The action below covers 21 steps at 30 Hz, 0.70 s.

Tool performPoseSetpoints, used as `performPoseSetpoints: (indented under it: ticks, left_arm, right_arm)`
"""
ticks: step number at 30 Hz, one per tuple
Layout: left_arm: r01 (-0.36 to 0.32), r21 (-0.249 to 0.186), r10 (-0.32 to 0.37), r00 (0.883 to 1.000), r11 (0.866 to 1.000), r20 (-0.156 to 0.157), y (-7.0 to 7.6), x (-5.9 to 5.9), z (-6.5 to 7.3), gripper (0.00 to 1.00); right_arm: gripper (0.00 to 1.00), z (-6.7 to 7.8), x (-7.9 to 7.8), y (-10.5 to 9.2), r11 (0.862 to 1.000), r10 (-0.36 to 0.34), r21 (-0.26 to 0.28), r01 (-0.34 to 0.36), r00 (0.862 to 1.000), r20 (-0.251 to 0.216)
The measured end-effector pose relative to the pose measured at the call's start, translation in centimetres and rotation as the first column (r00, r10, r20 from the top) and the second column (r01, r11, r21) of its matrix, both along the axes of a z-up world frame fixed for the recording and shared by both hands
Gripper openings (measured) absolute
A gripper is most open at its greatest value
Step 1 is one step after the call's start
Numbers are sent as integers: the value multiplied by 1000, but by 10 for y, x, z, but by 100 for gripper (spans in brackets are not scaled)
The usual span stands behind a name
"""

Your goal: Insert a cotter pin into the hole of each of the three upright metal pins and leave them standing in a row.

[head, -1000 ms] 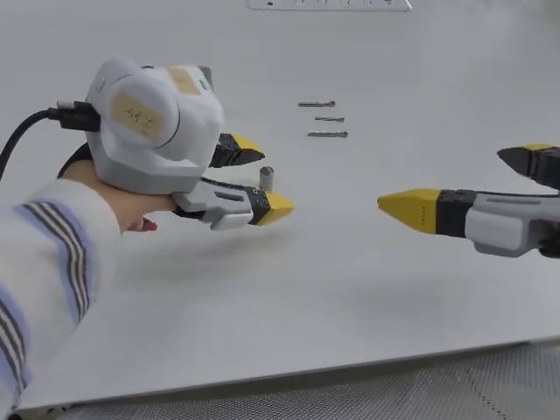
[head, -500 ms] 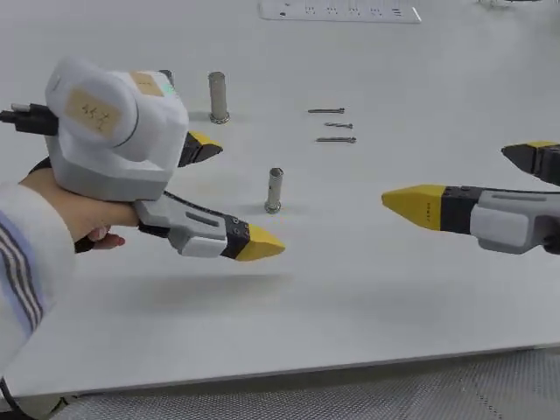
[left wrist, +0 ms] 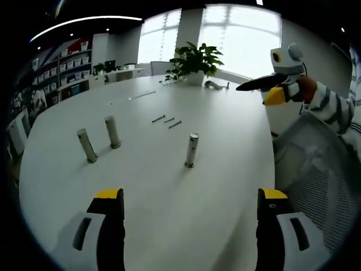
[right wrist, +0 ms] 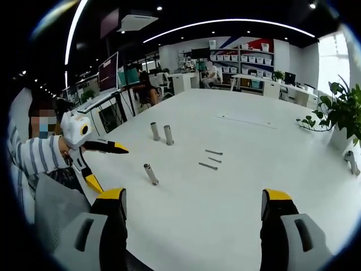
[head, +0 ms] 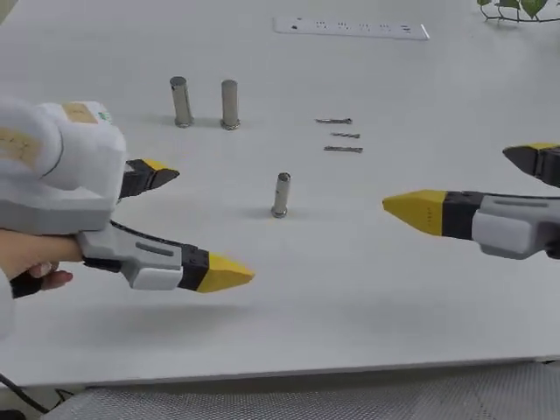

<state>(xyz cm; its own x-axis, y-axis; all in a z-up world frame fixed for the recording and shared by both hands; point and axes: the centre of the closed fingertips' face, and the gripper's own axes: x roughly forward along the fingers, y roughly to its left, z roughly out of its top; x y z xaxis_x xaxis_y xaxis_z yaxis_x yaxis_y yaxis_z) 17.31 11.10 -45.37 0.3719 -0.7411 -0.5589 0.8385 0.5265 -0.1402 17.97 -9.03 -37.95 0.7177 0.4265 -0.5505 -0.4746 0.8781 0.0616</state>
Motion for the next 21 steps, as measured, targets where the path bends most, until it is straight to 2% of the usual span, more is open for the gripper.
performPoseSetpoints:
  ticks: [5, 7, 10, 13, 18, 21]
  left_arm:
    - [-35, -14, 35, 999, 999, -10, 7, -4, 3, 99]
    - [-49, -37, 49, 999, 998, -8, 7, -5, 6, 99]
    - [-65, -37, 65, 998, 997, -3, 9, -6, 4, 99]
    - [-86, -31, 86, 996, 996, 4, 13, -6, 1, 99]
    - [-101, -33, 101, 995, 994, 6, 15, -8, 2, 99]
    - [-101, -45, 101, 995, 994, -1, 14, -11, 3, 99]
  right_arm:
    - [98, 1, 0, 0, 1000, 5, -10, -5, 1000, 2]
    - [98, 2, 0, -1, 1000, 8, -16, -8, 1000, 3]
    - [98, 3, 1, -1, 1000, 14, -28, -13, 1000, 10]
    - [98, -1, 1, -5, 997, 29, -74, -30, 1000, -10]
    - [96, -1, 3, -4, 996, 53, -76, -54, 998, -24]
    - [95, -2, 7, -10, 993, 46, -109, -49, 998, -34]
